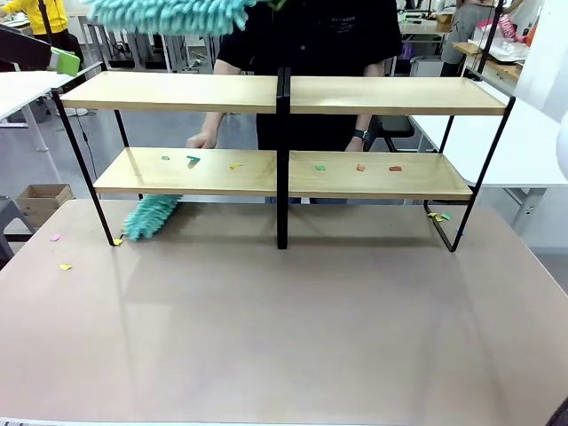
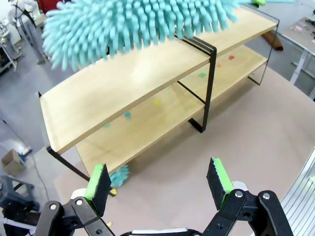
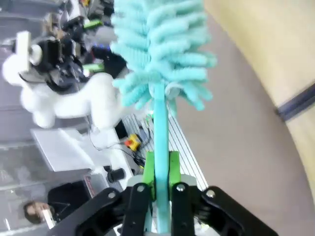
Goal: Clean the shelves.
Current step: Clean a randomly selected level of the Shelf with the Duster.
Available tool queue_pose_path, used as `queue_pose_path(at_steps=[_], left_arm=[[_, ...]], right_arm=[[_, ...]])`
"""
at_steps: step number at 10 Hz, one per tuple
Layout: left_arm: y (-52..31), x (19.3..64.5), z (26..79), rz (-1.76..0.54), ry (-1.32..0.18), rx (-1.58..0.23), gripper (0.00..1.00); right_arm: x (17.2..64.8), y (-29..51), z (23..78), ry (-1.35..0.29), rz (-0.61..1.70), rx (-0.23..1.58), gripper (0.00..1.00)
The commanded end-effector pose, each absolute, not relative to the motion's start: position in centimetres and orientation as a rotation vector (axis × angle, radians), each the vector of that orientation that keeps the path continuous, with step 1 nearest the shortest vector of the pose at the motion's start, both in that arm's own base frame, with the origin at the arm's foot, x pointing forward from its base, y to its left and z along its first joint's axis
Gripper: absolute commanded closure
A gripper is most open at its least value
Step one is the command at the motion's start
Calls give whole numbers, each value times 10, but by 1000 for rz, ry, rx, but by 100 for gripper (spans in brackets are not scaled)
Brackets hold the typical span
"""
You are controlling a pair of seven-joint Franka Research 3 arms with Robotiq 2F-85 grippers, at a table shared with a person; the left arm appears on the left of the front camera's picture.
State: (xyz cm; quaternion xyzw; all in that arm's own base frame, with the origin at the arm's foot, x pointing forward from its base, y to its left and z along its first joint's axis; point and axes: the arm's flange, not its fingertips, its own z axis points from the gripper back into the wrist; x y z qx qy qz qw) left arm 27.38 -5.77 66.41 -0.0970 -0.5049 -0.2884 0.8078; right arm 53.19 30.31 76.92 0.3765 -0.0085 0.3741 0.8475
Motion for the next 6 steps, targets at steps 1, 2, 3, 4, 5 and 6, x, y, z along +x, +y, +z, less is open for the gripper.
queue_pose_path(at_steps=[1, 2, 3, 4, 5, 6], left_arm=[[-56, 274, 663, -627, -1081, -216, 0], [-56, 274, 663, -627, -1081, -216, 0], [-56, 274, 663, -627, -1081, -216, 0], [-56, 274, 663, -627, -1081, -216, 0], [-56, 274, 663, -627, -1081, -216, 0], [-56, 274, 663, -627, -1081, -216, 0]], right_arm=[[481, 253, 776, -15, 554, 826, 88], [446, 208, 772, -27, 453, 819, 88], [409, 165, 762, -54, 366, 819, 88], [368, 123, 745, -70, 336, 842, 88], [334, 90, 728, -82, 322, 894, 88], [304, 58, 712, -101, 268, 938, 88]])
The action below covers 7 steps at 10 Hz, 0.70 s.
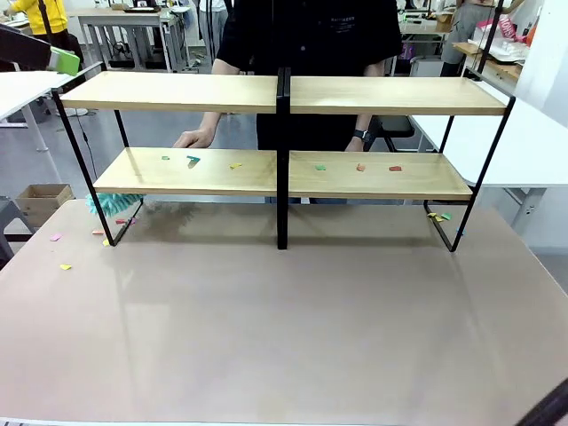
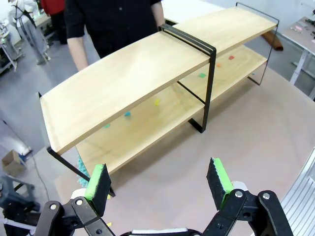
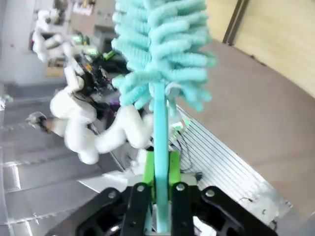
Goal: Clean the shelves.
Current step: Clean a randomly selected level of the Shelf with the Duster.
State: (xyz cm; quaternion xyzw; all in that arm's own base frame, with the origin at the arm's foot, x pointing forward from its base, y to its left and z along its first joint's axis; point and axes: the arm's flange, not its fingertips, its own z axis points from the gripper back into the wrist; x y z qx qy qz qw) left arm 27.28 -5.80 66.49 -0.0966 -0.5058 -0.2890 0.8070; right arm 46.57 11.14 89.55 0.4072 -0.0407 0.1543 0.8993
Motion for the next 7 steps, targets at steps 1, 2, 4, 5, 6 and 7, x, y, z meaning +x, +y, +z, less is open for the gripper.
queue_pose_path(at_steps=[1, 2, 4, 5, 6, 7], left_arm=[[-56, 274, 663, -627, -1081, -216, 0], [-56, 274, 663, -627, -1081, -216, 0], [-56, 274, 663, -627, -1081, -216, 0], [-56, 274, 663, -627, -1081, -216, 0], [-56, 274, 663, -627, -1081, -216, 0], [-56, 274, 663, -627, -1081, -216, 0]], right_arm=[[278, 30, 695, -92, 206, 979, 88], [252, 11, 678, 9, 154, 1018, 88], [194, -13, 634, 450, 29, 992, 88], [173, -12, 618, 597, 31, 944, 88], [158, -4, 604, 707, 43, 879, 88], [146, 6, 587, 795, 58, 824, 88]])
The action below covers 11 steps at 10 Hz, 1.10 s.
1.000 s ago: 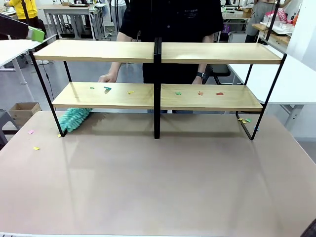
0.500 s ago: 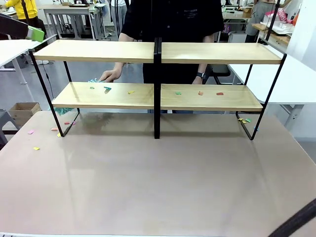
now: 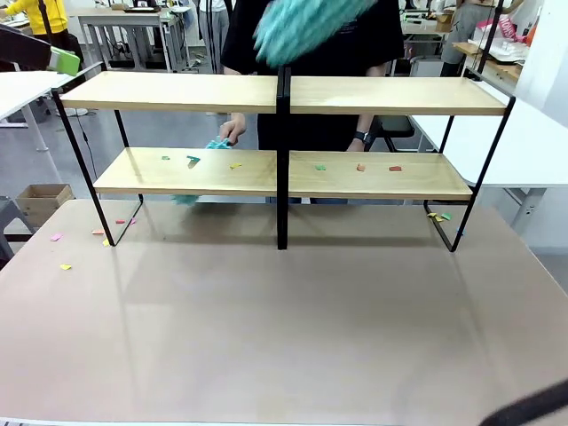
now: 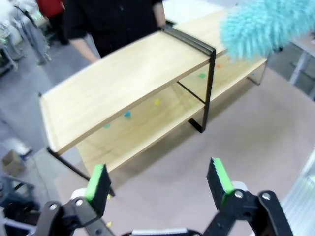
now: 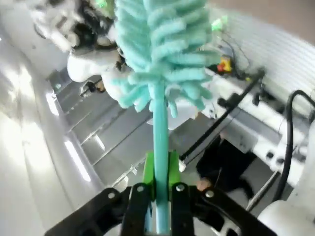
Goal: Clean the shelves.
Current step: Clean a randomly selected level of the Shelf with the Duster.
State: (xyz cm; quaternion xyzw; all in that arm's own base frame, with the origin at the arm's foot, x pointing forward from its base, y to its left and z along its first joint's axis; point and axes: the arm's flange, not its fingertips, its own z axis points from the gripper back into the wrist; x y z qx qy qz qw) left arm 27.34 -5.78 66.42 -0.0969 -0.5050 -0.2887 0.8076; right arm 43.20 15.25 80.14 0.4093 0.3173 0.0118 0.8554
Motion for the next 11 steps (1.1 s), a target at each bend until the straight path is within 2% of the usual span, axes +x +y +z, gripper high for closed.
queue_pose_path(at_steps=[1, 2, 4, 5, 7, 8, 11], left_arm=[[-56, 274, 663, -627, -1081, -216, 0], [-56, 274, 663, -627, -1081, -216, 0], [-56, 274, 663, -627, -1081, -216, 0], [-56, 274, 663, -627, -1081, -216, 0], [-56, 274, 663, -627, -1081, -216, 0], [-56, 274, 663, -627, -1081, -216, 0], [-56, 274, 663, -627, -1081, -216, 0]], right_arm=[[141, 8, 576, 799, 47, 841, 88], [138, 2, 571, 741, 14, 839, 88], [143, -10, 574, 406, 14, 790, 88], [145, -11, 574, 342, 158, 779, 88], [155, -11, 571, 312, 311, 758, 88], [238, 31, 634, 430, 205, 784, 88], [238, 31, 634, 430, 205, 784, 88]])
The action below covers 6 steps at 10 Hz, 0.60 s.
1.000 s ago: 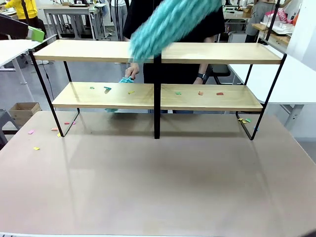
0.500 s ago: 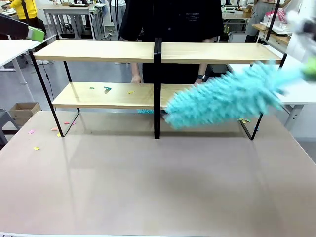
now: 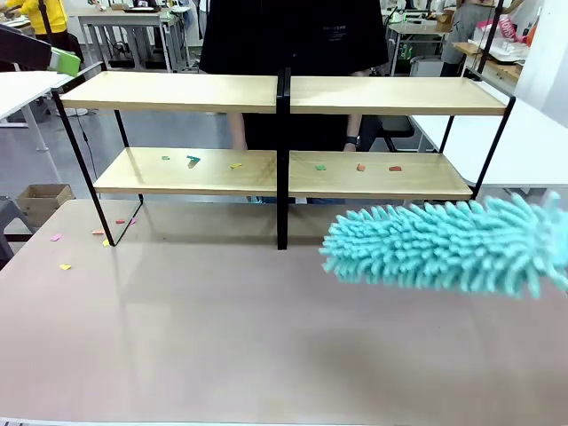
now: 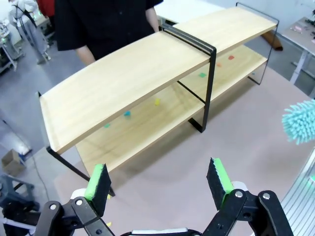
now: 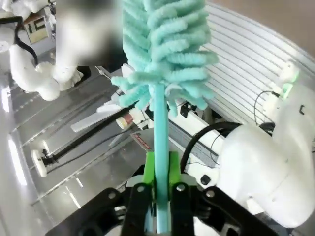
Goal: Clean the shelves.
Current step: Clean a randomly selected level of the Shelf with the Duster, then clean another randomly selected level of the Shelf with the Duster.
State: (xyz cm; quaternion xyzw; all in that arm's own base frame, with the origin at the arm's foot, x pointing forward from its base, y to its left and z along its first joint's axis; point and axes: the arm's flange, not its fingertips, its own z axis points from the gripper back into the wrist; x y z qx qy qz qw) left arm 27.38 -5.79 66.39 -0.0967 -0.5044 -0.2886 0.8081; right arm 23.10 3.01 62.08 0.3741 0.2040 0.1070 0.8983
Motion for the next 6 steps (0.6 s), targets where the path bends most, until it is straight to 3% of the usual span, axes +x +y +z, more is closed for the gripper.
queue_pose_path(at_steps=[1, 6], left_arm=[[-56, 274, 663, -627, -1081, -216, 0], [-56, 274, 663, -627, -1081, -216, 0]], right_arm=[[238, 31, 634, 430, 205, 784, 88], [238, 31, 634, 430, 205, 784, 88]])
